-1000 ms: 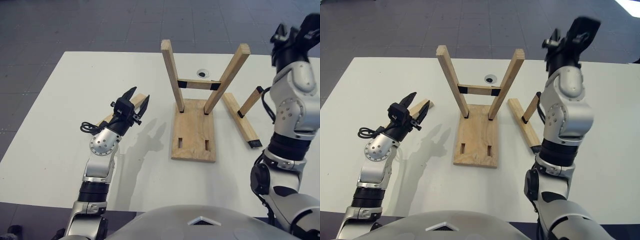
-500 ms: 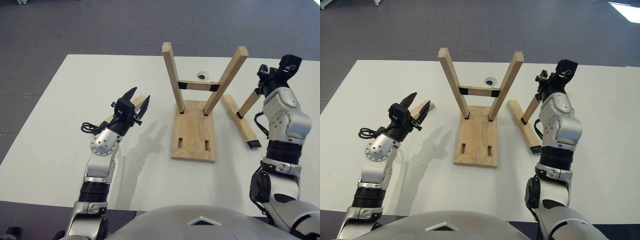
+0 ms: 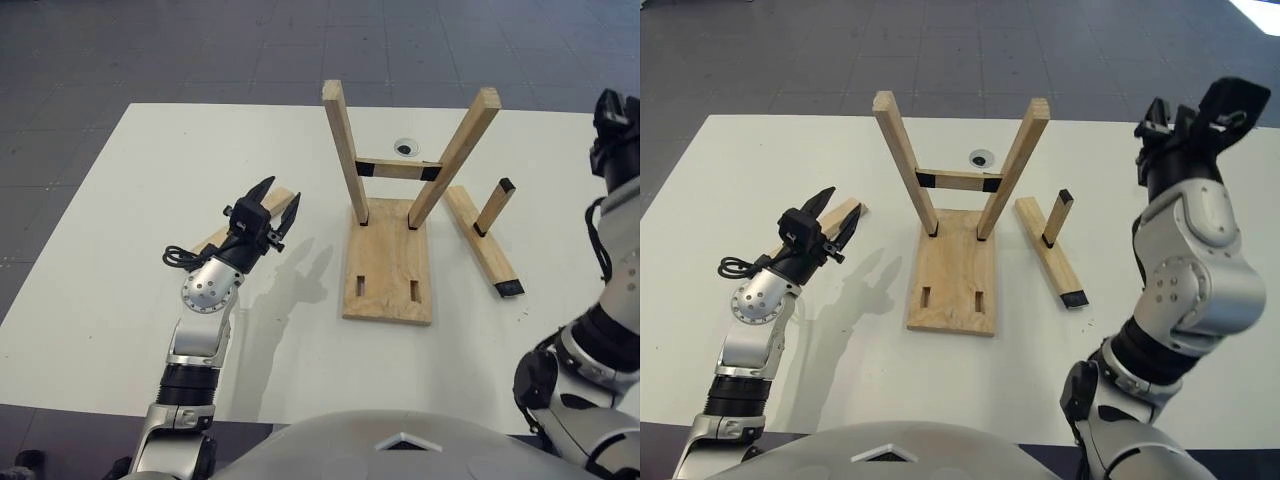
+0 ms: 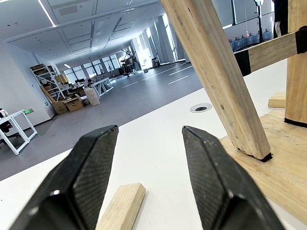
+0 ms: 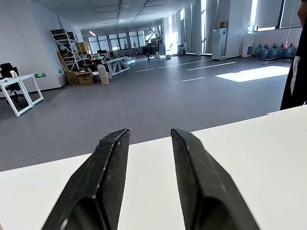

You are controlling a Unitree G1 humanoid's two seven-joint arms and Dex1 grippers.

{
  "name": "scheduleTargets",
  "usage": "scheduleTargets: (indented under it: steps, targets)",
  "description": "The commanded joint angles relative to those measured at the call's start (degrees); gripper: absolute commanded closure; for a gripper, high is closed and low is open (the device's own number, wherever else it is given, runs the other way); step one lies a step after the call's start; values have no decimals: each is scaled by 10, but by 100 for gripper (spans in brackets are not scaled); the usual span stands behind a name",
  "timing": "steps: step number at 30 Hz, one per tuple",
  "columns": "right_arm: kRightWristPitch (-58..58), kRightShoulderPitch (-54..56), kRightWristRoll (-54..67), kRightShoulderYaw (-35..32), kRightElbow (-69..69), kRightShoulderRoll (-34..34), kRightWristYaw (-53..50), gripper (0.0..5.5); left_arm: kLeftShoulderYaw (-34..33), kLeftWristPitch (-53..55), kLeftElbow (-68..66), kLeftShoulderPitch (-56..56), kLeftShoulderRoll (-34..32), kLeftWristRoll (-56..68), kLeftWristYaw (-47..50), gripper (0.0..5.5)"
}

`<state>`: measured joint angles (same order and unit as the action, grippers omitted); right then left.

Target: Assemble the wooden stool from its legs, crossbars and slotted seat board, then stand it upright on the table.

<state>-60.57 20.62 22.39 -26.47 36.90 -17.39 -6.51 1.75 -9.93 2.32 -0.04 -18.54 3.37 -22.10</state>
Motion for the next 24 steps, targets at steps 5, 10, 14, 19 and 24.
scheduleTargets:
  steps: [5,10,14,19,24]
  targets:
    - [-28,-298,40,12,68,-83,174,392,-4,8,10,13,-5,-4,-1,305]
    - [48,-359,3,87,10,-96,222,313,-2,10,12,12,-2,-4,0,305]
    - [87,-355,-24,134,-45,-117,247,239,1,12,9,6,-1,-5,-1,305]
    - [131,-322,-59,171,-114,-142,269,239,1,13,9,5,1,-5,1,305]
    - [149,-295,-79,197,-169,-142,282,239,2,13,7,2,2,-4,1,305]
